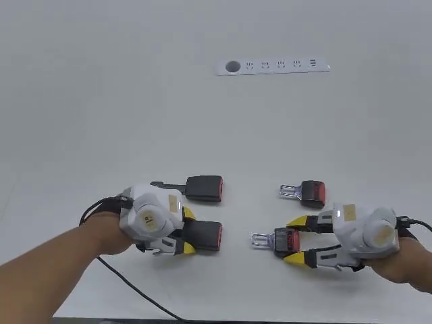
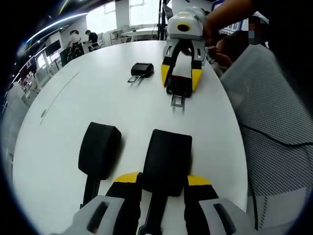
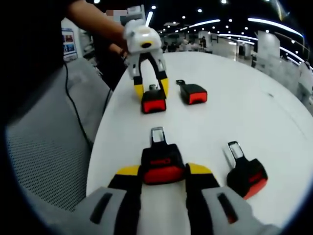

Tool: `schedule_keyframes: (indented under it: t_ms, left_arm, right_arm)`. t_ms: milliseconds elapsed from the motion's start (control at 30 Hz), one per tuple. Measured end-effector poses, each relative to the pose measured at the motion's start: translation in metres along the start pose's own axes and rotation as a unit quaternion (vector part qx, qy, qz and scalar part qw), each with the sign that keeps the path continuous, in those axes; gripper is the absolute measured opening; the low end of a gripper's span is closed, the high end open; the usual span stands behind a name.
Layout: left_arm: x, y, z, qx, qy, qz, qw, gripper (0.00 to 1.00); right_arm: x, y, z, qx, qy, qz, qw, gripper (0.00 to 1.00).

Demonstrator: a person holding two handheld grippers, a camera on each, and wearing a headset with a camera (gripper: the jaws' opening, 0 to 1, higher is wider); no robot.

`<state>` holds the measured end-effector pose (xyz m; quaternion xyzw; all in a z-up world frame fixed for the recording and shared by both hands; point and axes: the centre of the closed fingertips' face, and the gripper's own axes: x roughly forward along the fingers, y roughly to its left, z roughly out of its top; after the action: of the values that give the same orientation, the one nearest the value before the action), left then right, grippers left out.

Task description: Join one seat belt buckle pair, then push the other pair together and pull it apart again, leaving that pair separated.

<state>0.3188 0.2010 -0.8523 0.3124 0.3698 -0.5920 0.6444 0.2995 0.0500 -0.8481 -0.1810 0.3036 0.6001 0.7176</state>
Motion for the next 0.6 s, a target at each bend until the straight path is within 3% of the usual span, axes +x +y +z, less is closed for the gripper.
schedule_keyframes:
  t_ms: [600]
  left_arm:
    - [0.0, 0.0, 0.0, 0.0, 0.005, 0.003, 1.0, 0.35]
  right_arm:
    - [0.041, 0.004, 0.034, -0.007, -0.01, -0.005, 0.9999, 0.35]
